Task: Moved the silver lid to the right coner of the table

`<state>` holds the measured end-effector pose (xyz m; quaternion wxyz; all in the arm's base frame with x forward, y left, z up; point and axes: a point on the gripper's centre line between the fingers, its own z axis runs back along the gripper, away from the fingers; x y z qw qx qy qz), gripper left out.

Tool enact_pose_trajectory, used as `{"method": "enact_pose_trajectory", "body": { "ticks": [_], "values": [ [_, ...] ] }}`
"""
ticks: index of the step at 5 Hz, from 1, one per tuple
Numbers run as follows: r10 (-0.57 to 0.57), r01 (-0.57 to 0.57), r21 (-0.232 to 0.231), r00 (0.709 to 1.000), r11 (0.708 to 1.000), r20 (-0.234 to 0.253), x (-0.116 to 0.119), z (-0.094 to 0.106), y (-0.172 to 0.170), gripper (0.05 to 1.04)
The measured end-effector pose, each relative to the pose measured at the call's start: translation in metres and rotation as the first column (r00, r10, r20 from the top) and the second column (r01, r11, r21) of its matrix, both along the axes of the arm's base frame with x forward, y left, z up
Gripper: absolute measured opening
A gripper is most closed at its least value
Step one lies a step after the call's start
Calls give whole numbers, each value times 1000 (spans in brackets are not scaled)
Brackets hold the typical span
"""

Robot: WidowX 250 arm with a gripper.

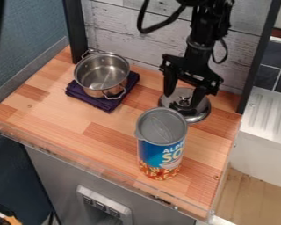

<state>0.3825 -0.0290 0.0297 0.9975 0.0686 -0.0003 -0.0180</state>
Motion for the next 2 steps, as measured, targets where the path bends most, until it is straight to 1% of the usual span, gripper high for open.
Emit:
{"method": "enact_pose_trajectory", "body": {
  "ticks": [1, 2],
  "values": [
    [7, -6, -14, 998, 1000, 59, -12, 38, 5, 1008],
    [23, -20, -33, 996, 999, 89, -26, 58, 14, 1003]
  ]
}}
